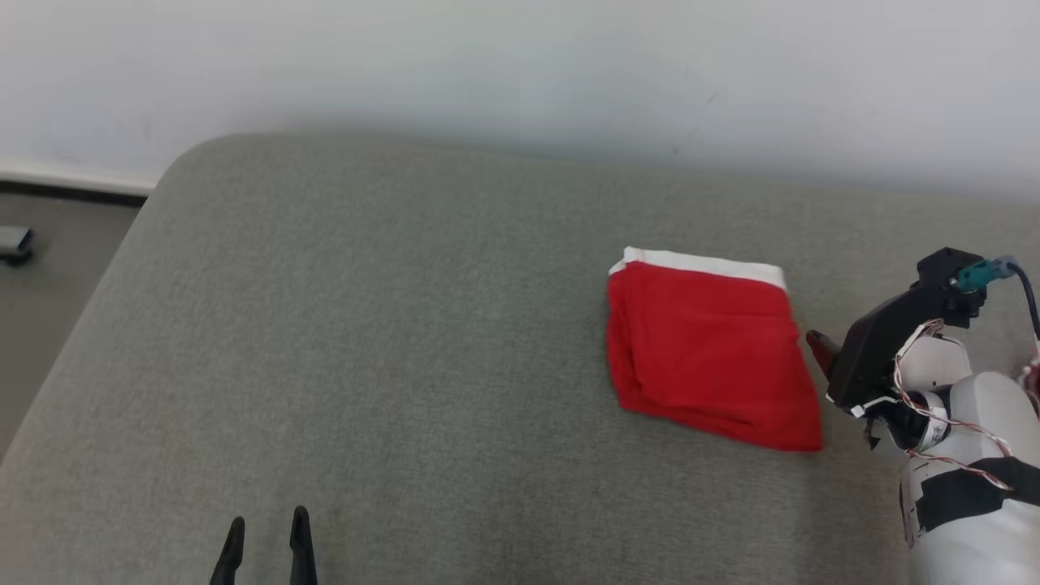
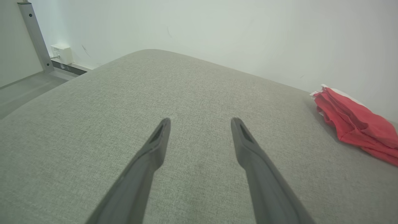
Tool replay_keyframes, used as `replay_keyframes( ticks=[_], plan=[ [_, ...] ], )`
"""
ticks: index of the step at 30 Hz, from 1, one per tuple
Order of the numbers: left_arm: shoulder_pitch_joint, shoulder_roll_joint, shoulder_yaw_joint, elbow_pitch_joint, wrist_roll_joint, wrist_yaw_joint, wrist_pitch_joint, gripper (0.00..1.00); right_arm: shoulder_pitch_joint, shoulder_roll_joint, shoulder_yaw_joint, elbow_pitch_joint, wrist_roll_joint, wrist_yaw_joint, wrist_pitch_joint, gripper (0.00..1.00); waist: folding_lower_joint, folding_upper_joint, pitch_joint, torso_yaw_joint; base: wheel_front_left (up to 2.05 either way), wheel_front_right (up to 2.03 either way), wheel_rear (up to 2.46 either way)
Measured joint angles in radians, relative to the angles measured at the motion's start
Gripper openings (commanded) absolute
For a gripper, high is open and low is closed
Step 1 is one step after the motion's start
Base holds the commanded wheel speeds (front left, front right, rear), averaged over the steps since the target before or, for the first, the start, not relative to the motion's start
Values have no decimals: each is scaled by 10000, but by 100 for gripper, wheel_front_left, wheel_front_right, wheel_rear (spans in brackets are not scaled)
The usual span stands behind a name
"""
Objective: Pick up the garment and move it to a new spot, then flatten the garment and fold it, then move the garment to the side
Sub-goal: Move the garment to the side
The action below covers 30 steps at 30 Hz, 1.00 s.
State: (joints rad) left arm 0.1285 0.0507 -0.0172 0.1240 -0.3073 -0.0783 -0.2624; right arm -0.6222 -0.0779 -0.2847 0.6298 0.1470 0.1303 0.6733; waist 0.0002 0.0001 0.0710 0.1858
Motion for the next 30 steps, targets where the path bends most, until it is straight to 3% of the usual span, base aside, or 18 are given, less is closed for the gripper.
replay_keyframes(
  ticks=[6,16,17,18,19,20,25,30],
  plan=[
    [-282,2,-173,0,-29,-13,0,100,-245,-92,-435,472,-1007,0,303,100,0,1,640,521,0,0,0],
    [-500,-2,-499,-12,-29,-8,0,100,-504,-100,-130,1085,-884,-2,324,100,-3,-1,1315,877,0,0,0],
    [-524,-2,-512,-10,-29,-8,0,100,-527,-107,-69,1141,-932,-2,353,94,-3,-1,1323,850,0,0,0],
    [-546,0,-539,-10,-29,-8,0,100,-553,-115,-17,1193,-970,0,389,51,-3,-1,1323,815,0,0,0],
    [-566,-2,-562,-4,-29,-10,0,100,-569,-134,73,1227,-993,0,407,41,-3,-1,1316,778,0,0,0],
    [-580,-2,-591,4,-27,-12,0,100,-574,-215,337,1277,-1047,0,443,0,-3,-1,1300,702,0,0,0],
    [-582,-2,-614,-27,-46,-6,0,100,-701,-531,1544,1204,-1030,27,625,0,-3,-1,1281,440,0,0,0],
    [-586,-6,-627,-142,-113,50,0,100,-865,-1484,3517,570,-648,17,1035,0,-2,0,1292,32,0,0,0]
  ],
)
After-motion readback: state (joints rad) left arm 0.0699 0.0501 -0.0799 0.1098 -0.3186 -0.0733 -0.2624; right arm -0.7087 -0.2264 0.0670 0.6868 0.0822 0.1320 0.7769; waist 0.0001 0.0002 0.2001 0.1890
